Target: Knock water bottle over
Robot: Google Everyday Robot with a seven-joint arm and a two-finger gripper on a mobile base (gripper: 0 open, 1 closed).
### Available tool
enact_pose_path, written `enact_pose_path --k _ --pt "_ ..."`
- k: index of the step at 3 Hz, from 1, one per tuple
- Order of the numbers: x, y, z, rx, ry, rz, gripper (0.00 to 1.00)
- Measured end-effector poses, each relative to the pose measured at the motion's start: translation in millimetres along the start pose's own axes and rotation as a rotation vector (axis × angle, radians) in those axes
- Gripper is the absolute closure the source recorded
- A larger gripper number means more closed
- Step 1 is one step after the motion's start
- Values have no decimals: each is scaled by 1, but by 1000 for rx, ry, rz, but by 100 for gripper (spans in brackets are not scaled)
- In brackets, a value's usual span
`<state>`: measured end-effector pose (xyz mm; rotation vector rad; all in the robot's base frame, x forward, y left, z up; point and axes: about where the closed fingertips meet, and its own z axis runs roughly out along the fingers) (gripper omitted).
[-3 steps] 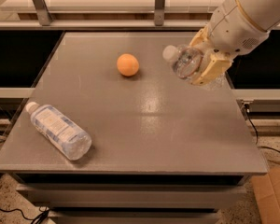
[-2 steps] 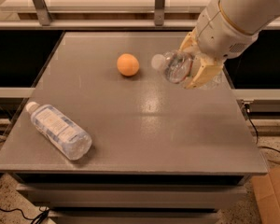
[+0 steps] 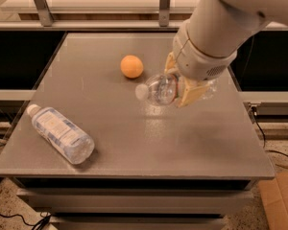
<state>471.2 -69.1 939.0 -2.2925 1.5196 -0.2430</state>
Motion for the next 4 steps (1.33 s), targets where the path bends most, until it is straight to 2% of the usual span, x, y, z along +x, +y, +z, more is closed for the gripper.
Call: enact_pose_path --k 2,4 --pt "-27 23 32 -77 46 -99 100" --pt "-50 41 60 -154 42 -160 100"
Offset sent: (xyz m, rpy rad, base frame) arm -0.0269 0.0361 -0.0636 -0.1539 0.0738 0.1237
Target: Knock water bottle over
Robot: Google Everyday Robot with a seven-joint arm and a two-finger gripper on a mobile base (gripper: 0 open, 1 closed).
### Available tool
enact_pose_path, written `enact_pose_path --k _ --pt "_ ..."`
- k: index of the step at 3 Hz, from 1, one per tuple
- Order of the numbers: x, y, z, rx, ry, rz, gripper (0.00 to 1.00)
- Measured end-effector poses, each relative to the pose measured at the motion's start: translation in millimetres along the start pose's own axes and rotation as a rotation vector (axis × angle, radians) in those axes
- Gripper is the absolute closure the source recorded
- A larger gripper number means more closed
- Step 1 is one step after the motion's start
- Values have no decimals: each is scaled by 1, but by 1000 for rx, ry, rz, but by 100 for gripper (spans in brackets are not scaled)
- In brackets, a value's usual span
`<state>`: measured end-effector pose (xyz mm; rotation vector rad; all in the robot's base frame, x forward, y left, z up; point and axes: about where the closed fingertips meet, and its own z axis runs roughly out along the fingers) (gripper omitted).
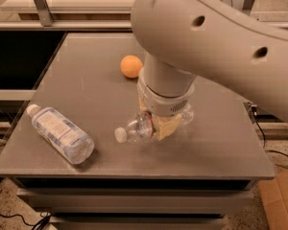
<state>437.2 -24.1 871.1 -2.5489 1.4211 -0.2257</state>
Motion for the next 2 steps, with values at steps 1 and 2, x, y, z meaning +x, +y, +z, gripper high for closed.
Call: enact_pose_path --k 1,2 --pt "-9 3 13 -32 -2 -6 100" --pt "-15 3 24 -60 -3 -2 100"
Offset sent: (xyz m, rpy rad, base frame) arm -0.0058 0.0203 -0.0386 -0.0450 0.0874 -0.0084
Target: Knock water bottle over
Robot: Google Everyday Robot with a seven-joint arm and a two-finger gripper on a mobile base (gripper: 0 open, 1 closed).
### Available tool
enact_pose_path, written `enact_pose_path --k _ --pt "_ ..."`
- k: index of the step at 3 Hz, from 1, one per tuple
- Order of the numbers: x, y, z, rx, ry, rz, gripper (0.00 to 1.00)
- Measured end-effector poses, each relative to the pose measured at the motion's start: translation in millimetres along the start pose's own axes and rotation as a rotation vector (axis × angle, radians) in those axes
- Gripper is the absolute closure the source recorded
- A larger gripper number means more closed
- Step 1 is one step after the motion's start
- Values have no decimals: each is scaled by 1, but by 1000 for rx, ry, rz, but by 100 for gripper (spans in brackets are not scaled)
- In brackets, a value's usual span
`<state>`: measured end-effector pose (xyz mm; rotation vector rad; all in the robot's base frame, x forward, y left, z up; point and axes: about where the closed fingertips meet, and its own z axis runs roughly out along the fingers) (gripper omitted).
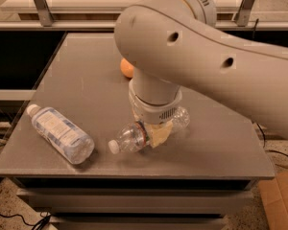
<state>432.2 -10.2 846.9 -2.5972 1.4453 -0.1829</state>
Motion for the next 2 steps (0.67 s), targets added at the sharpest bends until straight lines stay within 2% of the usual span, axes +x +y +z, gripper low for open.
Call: enact_pose_path --k 1,2 --pt "-2 0 7 -23 -6 10 84" --pt "-2 -1 12 -38 -10 19 61"
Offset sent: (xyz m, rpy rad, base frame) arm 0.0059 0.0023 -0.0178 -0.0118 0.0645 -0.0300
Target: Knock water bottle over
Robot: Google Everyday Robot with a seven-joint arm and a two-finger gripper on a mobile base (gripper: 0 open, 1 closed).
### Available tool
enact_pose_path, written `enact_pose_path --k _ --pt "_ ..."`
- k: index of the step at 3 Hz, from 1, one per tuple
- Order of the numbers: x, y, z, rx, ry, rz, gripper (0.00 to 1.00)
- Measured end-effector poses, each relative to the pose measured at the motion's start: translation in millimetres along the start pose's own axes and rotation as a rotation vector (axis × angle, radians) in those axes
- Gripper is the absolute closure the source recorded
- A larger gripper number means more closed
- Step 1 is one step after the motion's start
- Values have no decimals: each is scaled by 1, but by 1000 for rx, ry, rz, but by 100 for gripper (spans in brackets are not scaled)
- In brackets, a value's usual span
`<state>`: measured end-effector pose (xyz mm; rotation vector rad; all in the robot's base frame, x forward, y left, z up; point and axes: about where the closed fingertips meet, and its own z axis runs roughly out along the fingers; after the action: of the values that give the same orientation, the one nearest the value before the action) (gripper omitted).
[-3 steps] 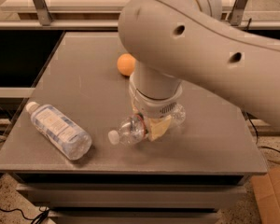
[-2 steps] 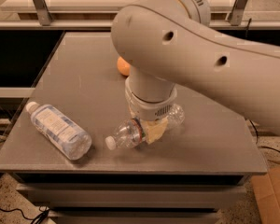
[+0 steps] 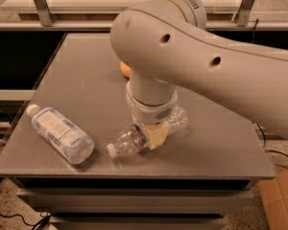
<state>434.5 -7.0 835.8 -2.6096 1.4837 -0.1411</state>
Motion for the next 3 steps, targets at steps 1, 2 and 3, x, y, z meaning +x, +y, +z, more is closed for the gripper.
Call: enact_pose_path --k 1,2,3 --pt "0 0 0 0 0 0 37" --pt "3 -1 2 -9 -3 7 14" --pt "11 -2 6 -19 -10 12 0"
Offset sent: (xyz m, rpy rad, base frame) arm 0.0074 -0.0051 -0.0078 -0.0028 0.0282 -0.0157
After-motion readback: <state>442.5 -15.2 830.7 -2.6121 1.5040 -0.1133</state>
